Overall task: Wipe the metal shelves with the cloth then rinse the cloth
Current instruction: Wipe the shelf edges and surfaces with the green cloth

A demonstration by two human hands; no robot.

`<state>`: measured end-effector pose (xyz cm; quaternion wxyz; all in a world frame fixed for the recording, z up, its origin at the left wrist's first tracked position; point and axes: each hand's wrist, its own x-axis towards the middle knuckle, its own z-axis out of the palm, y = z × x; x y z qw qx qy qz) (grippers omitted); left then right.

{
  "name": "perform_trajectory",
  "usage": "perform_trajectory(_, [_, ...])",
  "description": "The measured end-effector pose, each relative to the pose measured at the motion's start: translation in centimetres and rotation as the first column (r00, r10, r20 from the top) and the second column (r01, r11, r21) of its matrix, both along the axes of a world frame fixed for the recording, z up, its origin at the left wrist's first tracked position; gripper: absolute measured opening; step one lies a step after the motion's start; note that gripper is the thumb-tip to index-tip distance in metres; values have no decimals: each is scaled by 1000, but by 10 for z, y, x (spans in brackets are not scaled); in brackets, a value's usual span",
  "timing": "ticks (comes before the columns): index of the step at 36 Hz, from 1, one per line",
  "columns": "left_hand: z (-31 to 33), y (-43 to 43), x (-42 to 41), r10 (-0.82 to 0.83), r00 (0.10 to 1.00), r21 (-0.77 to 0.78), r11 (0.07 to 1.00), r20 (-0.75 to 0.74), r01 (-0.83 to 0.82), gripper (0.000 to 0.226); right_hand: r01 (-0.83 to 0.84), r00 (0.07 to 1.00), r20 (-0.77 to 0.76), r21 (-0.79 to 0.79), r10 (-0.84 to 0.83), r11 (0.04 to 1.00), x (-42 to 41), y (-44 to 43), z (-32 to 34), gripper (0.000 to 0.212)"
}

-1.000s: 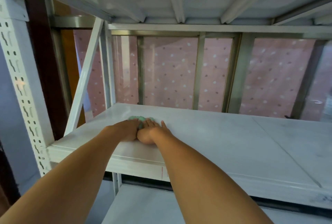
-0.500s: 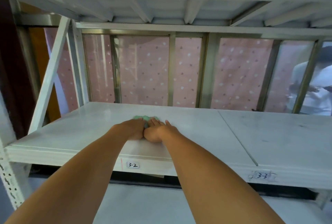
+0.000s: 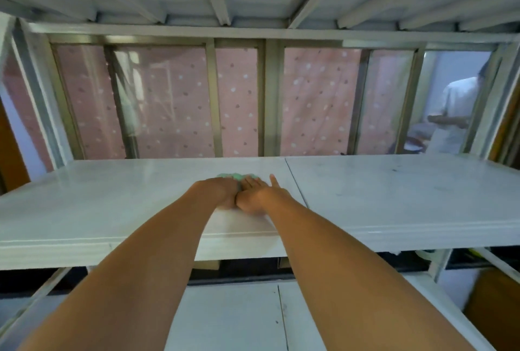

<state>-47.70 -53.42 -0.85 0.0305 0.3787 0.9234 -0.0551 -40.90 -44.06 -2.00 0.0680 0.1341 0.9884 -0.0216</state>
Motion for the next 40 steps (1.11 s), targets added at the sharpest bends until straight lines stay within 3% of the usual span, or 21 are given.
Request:
perform_trajectory(7, [0, 47, 35, -41, 999, 23, 999, -15, 41, 48, 37, 999, -17, -10, -37, 999, 36, 44, 1, 61])
perform_trajectory(14, [0, 104, 67, -69, 998, 46, 997, 3, 69, 51, 141, 985, -77, -137, -153, 980, 71, 93, 13, 52])
perform_trajectory(19, [4, 136, 89, -36, 999, 17, 999, 17, 35, 43, 153, 988, -28, -35, -154, 988, 87, 122, 20, 44])
perform_trajectory(26, [5, 170, 119, -3, 1000, 2, 1000, 26, 3, 34, 121, 980, -162, 11, -118, 993, 110, 157, 13, 34])
perform_trajectory(36, [5, 202, 145, -14, 1000, 27, 1000, -10, 14, 41, 148, 985, -81, -40, -151, 988, 134, 184, 17, 52])
perform_trajectory(40, [6, 214, 152, -28, 999, 28, 999, -28, 29, 42, 141, 984, -102, -70, -148, 988, 146, 192, 20, 51])
